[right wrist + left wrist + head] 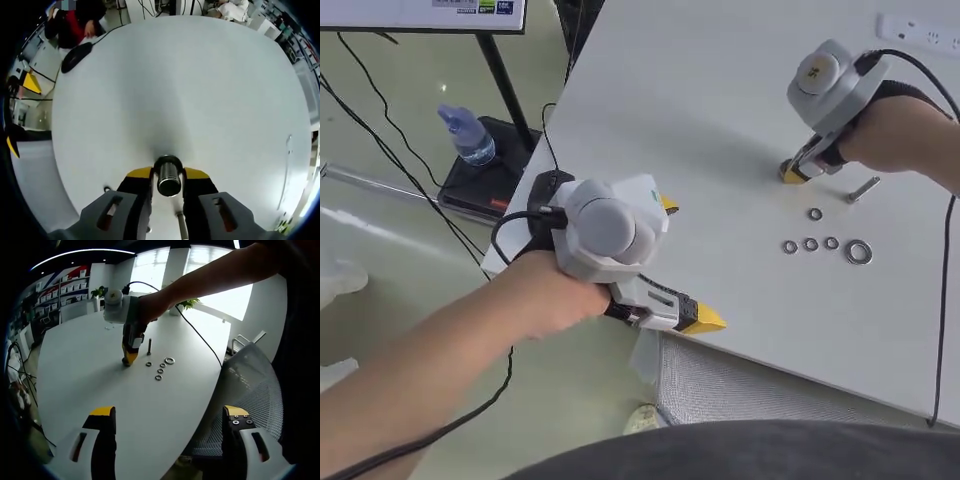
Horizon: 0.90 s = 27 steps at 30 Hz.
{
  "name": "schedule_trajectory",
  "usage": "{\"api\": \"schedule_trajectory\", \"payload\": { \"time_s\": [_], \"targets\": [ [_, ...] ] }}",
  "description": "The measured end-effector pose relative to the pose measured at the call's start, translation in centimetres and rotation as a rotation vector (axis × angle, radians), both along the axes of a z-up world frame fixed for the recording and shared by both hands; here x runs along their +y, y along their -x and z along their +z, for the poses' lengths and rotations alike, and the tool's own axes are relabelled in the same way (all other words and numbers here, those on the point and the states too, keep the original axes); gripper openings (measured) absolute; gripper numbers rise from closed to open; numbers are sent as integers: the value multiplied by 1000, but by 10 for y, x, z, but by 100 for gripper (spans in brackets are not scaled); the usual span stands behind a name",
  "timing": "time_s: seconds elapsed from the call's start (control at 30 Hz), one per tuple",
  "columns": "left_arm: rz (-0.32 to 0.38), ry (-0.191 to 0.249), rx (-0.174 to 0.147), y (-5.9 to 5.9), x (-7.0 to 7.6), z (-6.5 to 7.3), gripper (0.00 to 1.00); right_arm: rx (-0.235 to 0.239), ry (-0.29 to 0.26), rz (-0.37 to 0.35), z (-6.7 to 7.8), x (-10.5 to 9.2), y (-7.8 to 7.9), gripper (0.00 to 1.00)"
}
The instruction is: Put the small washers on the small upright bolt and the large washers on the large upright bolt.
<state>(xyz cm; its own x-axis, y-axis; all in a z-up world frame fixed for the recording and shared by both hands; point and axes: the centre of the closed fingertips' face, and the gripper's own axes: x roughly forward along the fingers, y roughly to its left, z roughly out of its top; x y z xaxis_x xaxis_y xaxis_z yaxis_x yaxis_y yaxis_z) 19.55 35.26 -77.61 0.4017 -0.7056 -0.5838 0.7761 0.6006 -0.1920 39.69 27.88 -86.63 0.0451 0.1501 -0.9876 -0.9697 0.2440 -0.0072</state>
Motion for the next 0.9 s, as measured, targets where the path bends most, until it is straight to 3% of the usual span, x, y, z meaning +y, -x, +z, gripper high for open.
{"api": "schedule_trajectory", "payload": {
  "time_s": [0.4, 0.47, 0.57, 0.9],
  "targets": [
    [15, 1, 8, -2, 2, -1, 87, 12, -18, 10, 2, 1, 0, 24],
    [22, 5, -4, -5, 2, 1, 87, 31, -36, -7, 1, 5, 2, 28],
    [24, 6, -4, -6, 3, 1, 87, -4, -56, 7, 4, 10, -3, 40],
    [16, 1, 4, -1, 2, -2, 87, 10, -37, 7, 3, 3, -4, 39]
  ]
}}
